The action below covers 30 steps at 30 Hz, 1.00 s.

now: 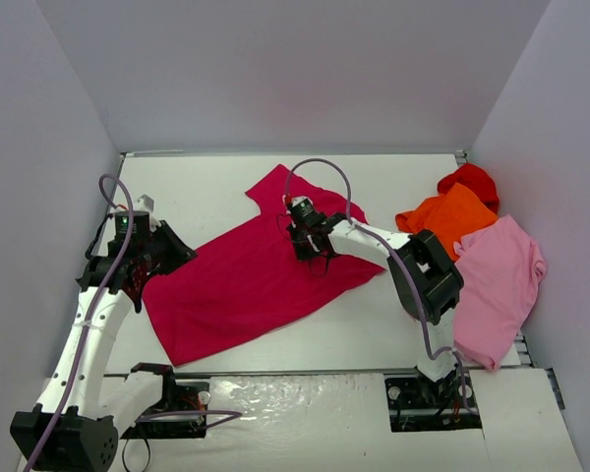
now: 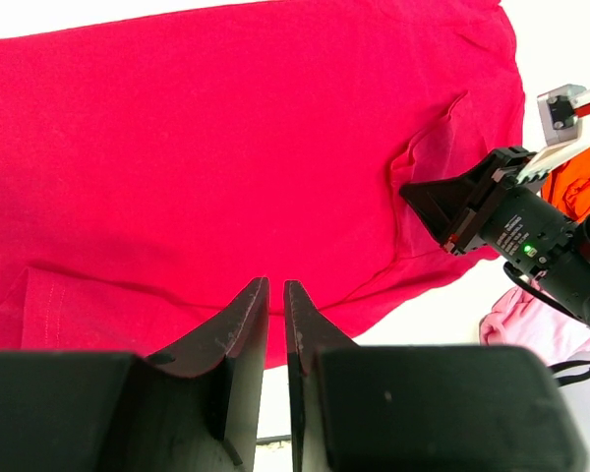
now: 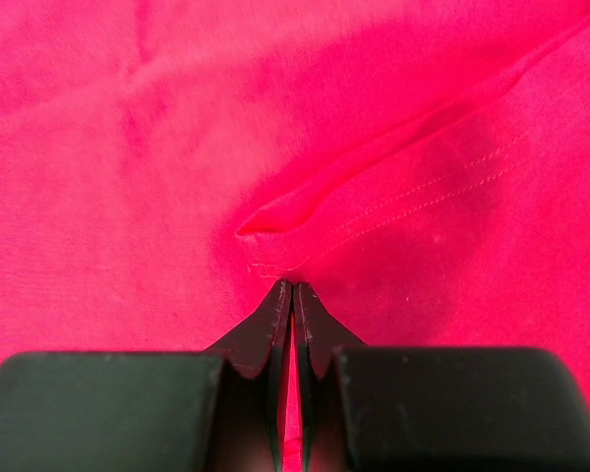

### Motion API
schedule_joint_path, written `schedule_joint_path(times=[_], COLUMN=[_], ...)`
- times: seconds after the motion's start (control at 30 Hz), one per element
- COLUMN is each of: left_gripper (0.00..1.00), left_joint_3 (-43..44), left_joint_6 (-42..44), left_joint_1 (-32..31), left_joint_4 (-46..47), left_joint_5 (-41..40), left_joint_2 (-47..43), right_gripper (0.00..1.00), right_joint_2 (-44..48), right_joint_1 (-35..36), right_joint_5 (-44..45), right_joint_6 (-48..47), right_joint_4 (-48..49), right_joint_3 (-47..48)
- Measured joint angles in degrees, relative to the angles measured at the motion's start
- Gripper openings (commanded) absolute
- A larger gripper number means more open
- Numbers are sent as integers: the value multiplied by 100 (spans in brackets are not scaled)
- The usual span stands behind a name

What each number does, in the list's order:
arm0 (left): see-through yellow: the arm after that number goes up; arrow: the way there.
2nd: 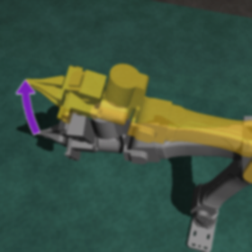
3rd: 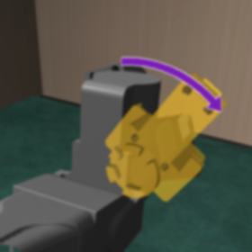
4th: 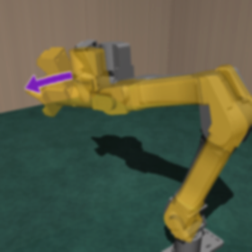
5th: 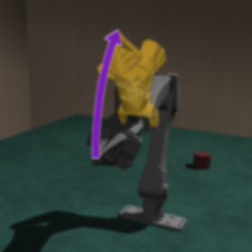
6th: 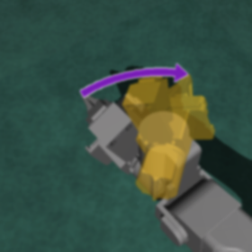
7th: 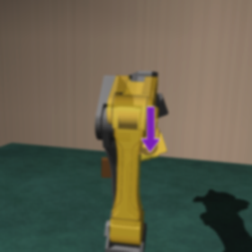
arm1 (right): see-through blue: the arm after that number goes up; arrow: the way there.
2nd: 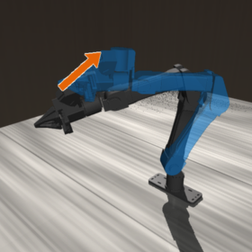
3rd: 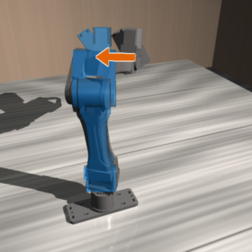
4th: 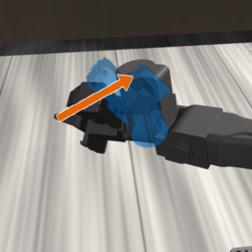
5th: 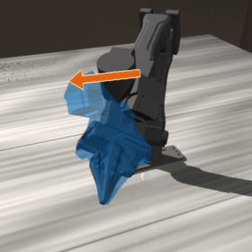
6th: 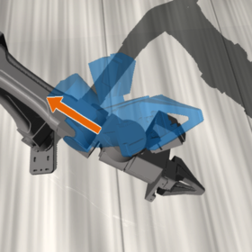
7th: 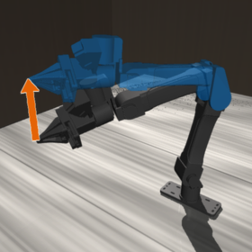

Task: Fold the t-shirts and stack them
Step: Fold the flattened tshirt in 1/3 of the way

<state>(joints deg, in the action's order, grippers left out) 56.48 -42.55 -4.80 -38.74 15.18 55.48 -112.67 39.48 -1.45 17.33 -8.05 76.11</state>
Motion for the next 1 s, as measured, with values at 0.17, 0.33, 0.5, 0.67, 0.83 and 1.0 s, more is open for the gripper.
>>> schedule_joint_path(times=[0.17, 0.33, 0.5, 0.67, 0.83, 1.0], left_gripper=[10, 10, 10, 10, 10, 10], left_joint_3=[-10, -17, -42, -102, -102, -102], left_joint_6=[-10, -10, -10, -10, -10, -10], left_joint_1=[0, 0, 0, 0, 0, 0], left_joint_4=[2, 2, 8, 5, 6, 6], left_joint_5=[4, 11, 22, 24, 24, 24], left_joint_2=[-3, -15, -24, -32, -37, -44], right_gripper=[0, 0, 0, 0, 0, 0], right_joint_2=[-57, -185, -378, -445, -445, -445], right_joint_1=[-2, -2, -19, -63, -173, -284], right_joint_5=[96, 173, 283, 479, 793, 1118], right_joint_6=[-104, -209, -334, -439, -545, -558], right_joint_4=[-51, -63, -66, -82, -81, -74], right_joint_3=[448, 936, 1271, 1346, 1349, 1349])
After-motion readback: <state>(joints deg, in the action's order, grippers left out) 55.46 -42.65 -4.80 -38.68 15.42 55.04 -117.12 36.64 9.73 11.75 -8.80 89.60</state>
